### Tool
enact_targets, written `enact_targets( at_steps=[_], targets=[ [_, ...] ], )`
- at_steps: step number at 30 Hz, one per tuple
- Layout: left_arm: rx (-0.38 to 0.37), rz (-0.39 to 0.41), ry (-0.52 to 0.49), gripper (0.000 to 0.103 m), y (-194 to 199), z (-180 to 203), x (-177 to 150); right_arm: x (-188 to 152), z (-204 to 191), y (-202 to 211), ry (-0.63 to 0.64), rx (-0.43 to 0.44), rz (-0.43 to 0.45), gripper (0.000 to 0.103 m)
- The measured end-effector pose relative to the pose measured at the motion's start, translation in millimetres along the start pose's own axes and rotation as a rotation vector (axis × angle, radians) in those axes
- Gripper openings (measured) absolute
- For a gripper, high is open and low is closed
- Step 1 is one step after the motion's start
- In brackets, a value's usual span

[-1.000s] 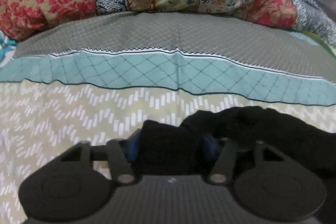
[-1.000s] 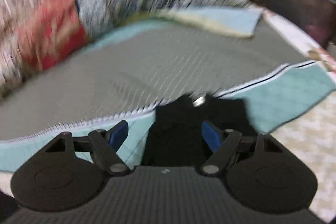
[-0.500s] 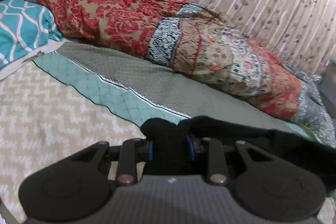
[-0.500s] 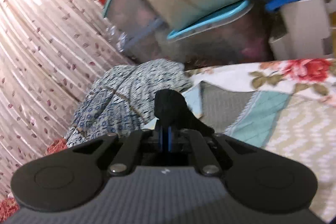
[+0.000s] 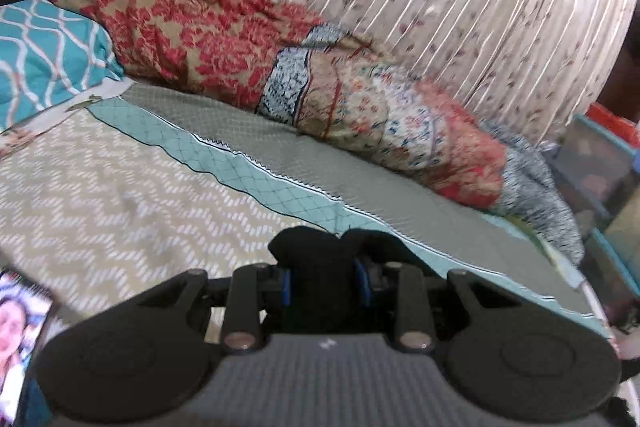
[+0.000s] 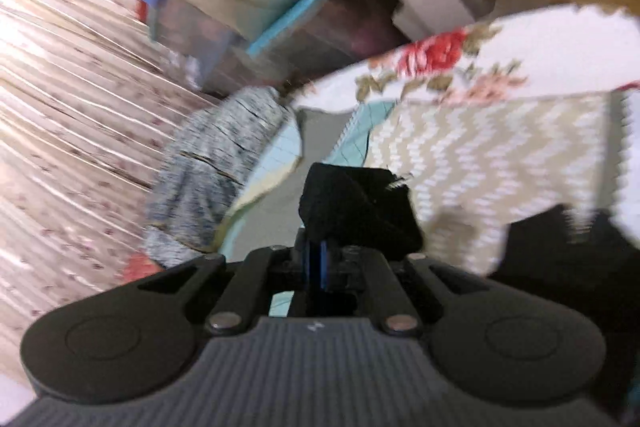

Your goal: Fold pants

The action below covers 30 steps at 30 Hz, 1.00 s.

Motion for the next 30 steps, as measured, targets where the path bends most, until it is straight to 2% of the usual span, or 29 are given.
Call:
enact_targets(
  at_steps=[2, 4, 6, 7, 8, 9, 10, 11, 13, 14, 17, 20, 22, 24, 26, 28, 30],
  targets=[
    [-0.013, 0.011, 0.002, 0.028, 25.5, -1.6, -15.4, -1.2, 27.1, 37.3, -0.023, 0.021, 0.032, 0.007],
    [-0.014, -0.005, 0.015, 0.032, 41.4, -6.1, -38.3, -4.2, 63.3, 62.6, -0.022, -0.013, 0.053, 0.007],
    [-0.009, -0.069, 0.03, 0.049, 48.2, -11.8, -71.4, -13.1, 105.3, 71.6, 0.003, -0.123, 0.065, 0.011],
    [0.016, -0.13, 0.02, 0.053, 47.7, -15.6, -91.4, -16.1, 128.9, 70.1, 0.014, -0.212, 0.061, 0.017],
    [0.049, -0.189, -0.003, 0.054, 47.4, -19.5, -109.4, -18.1, 152.0, 68.5, 0.006, -0.292, 0.049, 0.042],
    [0.085, -0.227, -0.018, 0.056, 49.2, -24.0, -124.0, -17.3, 176.6, 72.1, -0.049, -0.372, 0.067, 0.054],
    [0.114, -0.246, -0.011, 0.058, 55.3, -28.8, -135.2, -14.5, 195.4, 81.7, -0.112, -0.432, 0.121, 0.055],
    [0.11, -0.248, 0.012, 0.062, 62.4, -30.9, -139.4, -12.3, 206.6, 92.5, -0.157, -0.461, 0.17, 0.055],
    [0.079, -0.222, 0.069, 0.072, 81.0, -33.7, -137.7, -8.0, 207.8, 108.0, -0.166, -0.446, 0.214, 0.055],
    [0.073, -0.205, 0.083, 0.077, 91.4, -35.4, -134.8, -7.8, 199.9, 113.5, -0.136, -0.433, 0.225, 0.055],
    [0.027, -0.182, 0.082, 0.078, 106.3, -36.9, -117.8, -14.3, 150.9, 118.0, -0.002, -0.328, 0.217, 0.055],
    [-0.023, -0.178, 0.02, 0.078, 101.2, -26.1, -100.5, -49.2, 86.6, 102.6, 0.156, -0.166, 0.106, 0.055],
    [-0.066, -0.236, -0.06, 0.085, 94.6, -13.4, -106.1, -91.2, 37.8, 87.7, 0.294, -0.089, -0.003, 0.055],
    [-0.1, -0.344, -0.161, 0.088, 89.4, -7.3, -122.3, -142.1, -8.0, 73.8, 0.427, -0.006, -0.104, 0.056],
    [-0.057, -0.441, -0.272, 0.087, 89.8, -13.4, -143.8, -191.0, -46.0, 63.5, 0.535, 0.065, -0.189, 0.058],
    [-0.037, -0.51, -0.298, 0.086, 96.8, -25.2, -160.6, -240.7, -77.7, 53.3, 0.637, 0.119, -0.26, 0.06],
    [-0.039, -0.506, -0.26, 0.086, 110.8, -38.0, -163.2, -285.3, -102.2, 44.3, 0.733, 0.161, -0.319, 0.061]
  ],
)
Point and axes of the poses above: each gripper's, at about its wrist camera, not at the fingertips, and y roughly against the way its jaws point, z to its right, x to its top, the point moved 9 cm from there along -y, roughly the way its jaws point, and after that the axes turned 11 degrees about -x, right-handed, at the moved point
